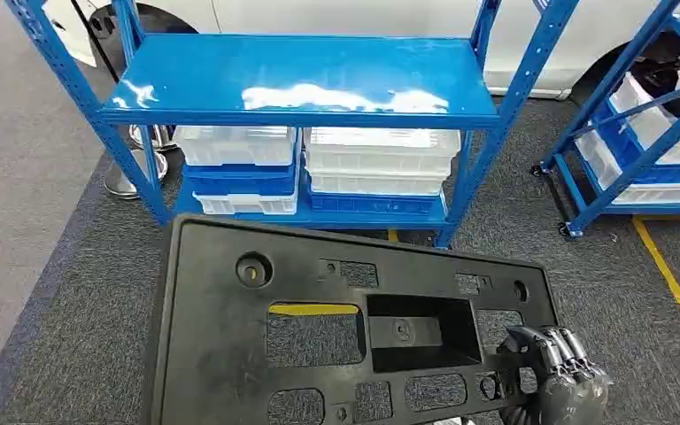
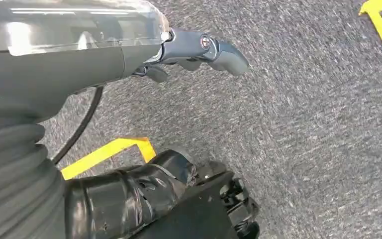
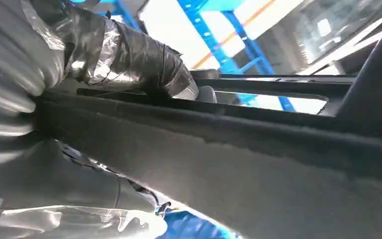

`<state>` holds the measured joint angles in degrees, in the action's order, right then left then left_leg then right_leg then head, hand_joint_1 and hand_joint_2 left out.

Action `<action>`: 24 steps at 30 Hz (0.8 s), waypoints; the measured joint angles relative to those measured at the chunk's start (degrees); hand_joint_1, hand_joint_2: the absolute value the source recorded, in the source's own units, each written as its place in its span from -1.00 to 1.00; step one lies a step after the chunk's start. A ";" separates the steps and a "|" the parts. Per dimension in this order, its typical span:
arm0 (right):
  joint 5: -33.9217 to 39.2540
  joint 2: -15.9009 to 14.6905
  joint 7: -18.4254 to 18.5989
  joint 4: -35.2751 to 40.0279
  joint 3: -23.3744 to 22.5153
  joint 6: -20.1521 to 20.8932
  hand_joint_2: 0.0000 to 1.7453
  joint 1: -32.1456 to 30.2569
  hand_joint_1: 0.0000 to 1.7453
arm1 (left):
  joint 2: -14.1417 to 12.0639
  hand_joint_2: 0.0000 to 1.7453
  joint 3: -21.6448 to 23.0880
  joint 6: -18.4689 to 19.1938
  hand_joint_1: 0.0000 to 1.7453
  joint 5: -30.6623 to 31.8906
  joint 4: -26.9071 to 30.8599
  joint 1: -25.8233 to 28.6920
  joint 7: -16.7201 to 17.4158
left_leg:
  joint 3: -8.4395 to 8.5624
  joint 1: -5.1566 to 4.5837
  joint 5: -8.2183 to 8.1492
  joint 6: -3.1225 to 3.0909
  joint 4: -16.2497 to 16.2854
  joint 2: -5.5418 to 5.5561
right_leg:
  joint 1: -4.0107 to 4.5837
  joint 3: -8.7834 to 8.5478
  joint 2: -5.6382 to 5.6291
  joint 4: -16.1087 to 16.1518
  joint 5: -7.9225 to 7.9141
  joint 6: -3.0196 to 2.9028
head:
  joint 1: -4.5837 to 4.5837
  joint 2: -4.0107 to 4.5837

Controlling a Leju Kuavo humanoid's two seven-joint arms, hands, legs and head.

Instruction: Take the parts from the cabinet and place them on the table.

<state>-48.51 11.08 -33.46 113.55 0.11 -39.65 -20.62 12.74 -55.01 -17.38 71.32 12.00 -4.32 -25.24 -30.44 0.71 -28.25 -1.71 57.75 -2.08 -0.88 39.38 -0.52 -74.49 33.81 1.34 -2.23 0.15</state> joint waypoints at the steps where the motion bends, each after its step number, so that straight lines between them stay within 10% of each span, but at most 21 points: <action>1: 0.55 0.02 -0.22 0.20 -0.28 0.00 1.00 -0.15 1.00 | 0.00 1.00 -0.07 0.00 -1.00 0.00 0.00 -0.04 0.00 | 0.02 -0.01 -0.04 0.05 0.14 -0.37 | 0.01 -2.39 0.32 4.13 -2.23 -0.15 | 0.00 0.00; 3: 1.71 0.52 -1.05 0.85 -1.18 0.00 1.00 -0.16 1.00 | 0.02 1.00 -0.24 0.00 -1.00 0.00 0.00 -0.08 -0.04 | 0.02 -0.05 -0.27 0.41 0.46 -0.99 | 0.27 -7.46 2.55 13.98 -4.87 -0.76 | 0.00 0.00; 8: 3.22 1.40 -1.55 1.62 -2.67 0.00 1.00 -0.73 1.00 | 0.02 1.00 -0.70 -0.15 -1.00 -0.17 0.00 -0.20 -0.13 | -0.01 -0.54 -0.21 1.77 0.58 -2.49 | 0.61 -7.11 1.37 15.08 -5.36 -2.04 | 0.07 0.00; 9: 3.56 1.55 -1.89 1.81 -2.81 0.00 1.00 -0.75 1.00 | 0.00 1.00 -0.74 -0.20 -1.00 -0.17 0.00 -0.21 -0.13 | -0.37 -0.25 -1.16 2.16 1.39 -1.22 | 0.36 -7.15 1.27 15.25 -5.66 -2.48 | 0.07 0.00; 12: 5.50 2.47 -3.08 2.14 -3.45 0.00 1.00 -0.78 1.00 | 0.00 1.00 -0.83 -0.26 -1.00 -0.17 0.00 -0.11 -0.13 | -5.11 -0.19 -7.91 2.60 12.30 1.36 | 0.47 -6.58 0.40 15.26 -6.00 -3.01 | 0.09 0.00; 14: 8.16 3.21 -3.96 2.54 -4.66 -0.02 1.00 -1.02 1.00 | 0.00 1.00 -0.90 -0.31 -1.00 -0.20 0.00 0.06 -0.13 | -7.63 -0.19 -9.33 2.66 18.17 1.53 | 0.63 -6.27 -0.35 15.11 -6.14 -3.18 | 0.09 0.00; 18: 13.59 4.74 -6.07 3.78 -6.18 -0.02 1.00 -1.59 1.00 | 0.00 1.00 -0.96 -0.46 -1.00 -0.20 0.00 0.11 -0.13 | -0.09 -0.21 -0.42 1.60 3.29 3.30 | 0.68 -6.29 -2.32 14.62 -6.15 -3.12 | 0.09 0.00; 19: 14.35 5.09 -6.23 4.15 -6.43 -0.04 1.00 -1.58 1.00 | -0.07 1.00 -1.03 -0.48 -1.00 -0.20 0.00 0.14 -0.11 | 0.73 -0.37 -1.14 1.20 1.43 5.44 | 0.83 -6.04 -2.62 14.48 -6.25 -2.87 | 0.04 0.00; 24: 17.12 5.70 -6.29 6.12 -6.88 -0.09 1.00 -2.06 1.00 | 0.00 1.00 -1.18 -0.52 -1.00 -0.13 0.00 0.04 -0.20 | 1.28 0.05 -0.14 0.31 -0.98 3.24 | 0.49 -5.11 -3.53 14.12 -6.68 -1.37 | 0.07 0.00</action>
<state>-31.39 16.79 -39.76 119.67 -6.78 -39.74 -22.68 12.74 -56.19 -17.90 71.19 12.00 -4.28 -25.44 -29.16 0.76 -28.39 -1.40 56.77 1.16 -0.39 34.27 -4.05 -60.37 27.12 -0.03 -2.16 0.15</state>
